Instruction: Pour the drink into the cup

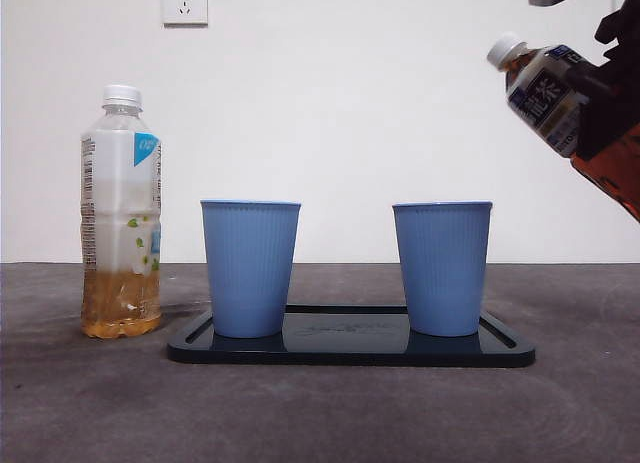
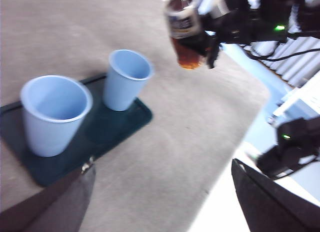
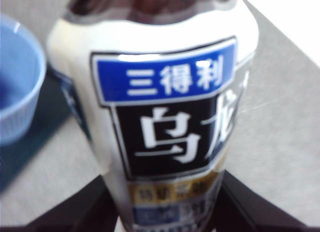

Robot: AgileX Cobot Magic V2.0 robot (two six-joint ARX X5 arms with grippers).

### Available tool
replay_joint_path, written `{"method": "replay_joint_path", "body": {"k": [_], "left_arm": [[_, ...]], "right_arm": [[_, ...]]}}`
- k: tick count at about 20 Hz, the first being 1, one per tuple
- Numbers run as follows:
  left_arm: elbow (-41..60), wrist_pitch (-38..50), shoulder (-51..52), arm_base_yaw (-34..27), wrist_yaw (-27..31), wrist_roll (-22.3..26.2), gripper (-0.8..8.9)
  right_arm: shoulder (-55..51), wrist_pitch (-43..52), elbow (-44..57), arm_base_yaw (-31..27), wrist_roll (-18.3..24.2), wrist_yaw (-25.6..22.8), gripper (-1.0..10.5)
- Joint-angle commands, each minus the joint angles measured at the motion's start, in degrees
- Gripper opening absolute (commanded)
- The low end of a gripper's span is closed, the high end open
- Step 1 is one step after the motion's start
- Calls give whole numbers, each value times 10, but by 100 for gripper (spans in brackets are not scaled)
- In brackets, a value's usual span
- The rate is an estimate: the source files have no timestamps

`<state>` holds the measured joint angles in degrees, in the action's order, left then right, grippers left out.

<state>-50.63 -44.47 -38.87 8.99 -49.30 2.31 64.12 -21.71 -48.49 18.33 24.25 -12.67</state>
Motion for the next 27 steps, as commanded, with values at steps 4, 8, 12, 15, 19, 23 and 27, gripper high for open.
{"method": "replay_joint_path", "body": {"k": [4, 8, 12, 15, 19, 23, 27], "left_arm": [[-14, 9, -26, 22, -5, 16, 439], [-14, 10, -28, 37, -5, 17, 439], [-14, 10, -28, 47, -4, 17, 439], [-14, 9, -28, 54, -4, 17, 439], [-14, 8, -28, 65, -4, 17, 439], [-14, 8, -28, 69, -4, 17, 439], [-14, 8, -28, 69, -4, 18, 439]], "right_arm": [[6, 3, -22, 54, 136, -110, 154], [12, 3, -22, 79, 236, -189, 154], [27, 7, -22, 95, 333, -260, 154], [46, 11, -22, 106, 364, -290, 154], [60, 37, -22, 119, 393, -311, 154], [68, 37, -22, 123, 398, -321, 154], [74, 41, -22, 124, 407, -325, 154]]}}
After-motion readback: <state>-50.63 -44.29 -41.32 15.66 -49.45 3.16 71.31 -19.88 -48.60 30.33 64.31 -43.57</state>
